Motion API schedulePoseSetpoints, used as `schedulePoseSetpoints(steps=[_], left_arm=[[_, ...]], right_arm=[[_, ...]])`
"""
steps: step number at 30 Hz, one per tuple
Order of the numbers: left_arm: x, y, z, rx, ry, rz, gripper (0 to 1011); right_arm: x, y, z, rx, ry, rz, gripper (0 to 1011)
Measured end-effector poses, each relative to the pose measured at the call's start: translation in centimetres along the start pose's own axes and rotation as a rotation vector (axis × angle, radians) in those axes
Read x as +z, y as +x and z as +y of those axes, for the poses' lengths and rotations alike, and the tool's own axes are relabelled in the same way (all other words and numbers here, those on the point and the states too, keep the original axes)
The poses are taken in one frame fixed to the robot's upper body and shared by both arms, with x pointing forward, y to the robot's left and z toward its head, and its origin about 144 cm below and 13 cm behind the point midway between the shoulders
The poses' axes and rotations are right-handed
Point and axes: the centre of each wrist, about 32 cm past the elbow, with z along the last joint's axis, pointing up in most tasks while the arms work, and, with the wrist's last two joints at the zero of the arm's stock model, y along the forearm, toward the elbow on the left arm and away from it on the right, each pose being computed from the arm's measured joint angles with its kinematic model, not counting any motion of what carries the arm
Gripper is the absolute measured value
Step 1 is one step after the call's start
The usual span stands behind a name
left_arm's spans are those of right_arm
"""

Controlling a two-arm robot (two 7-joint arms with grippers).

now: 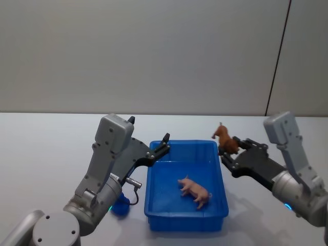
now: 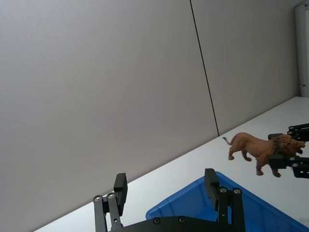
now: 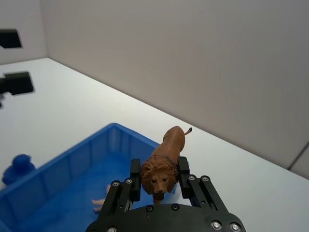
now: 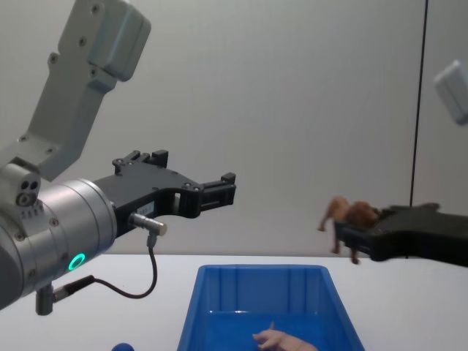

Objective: Pick up the two dolls from the table and place them into the box.

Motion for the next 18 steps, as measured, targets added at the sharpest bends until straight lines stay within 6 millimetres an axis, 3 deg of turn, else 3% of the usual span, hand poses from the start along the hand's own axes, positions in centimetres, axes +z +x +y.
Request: schedulePoseSetpoints(steps=[9, 18], left_arm=[[0.0, 0.0, 0.0, 0.000, 0.000, 0.000, 1001], [0.0, 0.0, 0.0, 0.000, 0.000, 0.000, 1001]], right_arm=[[0.7, -0.9, 1.7, 0.106, -0.010, 0.013, 443], [0.2, -1.7, 2.7, 0.156, -0.041, 0.030, 721]])
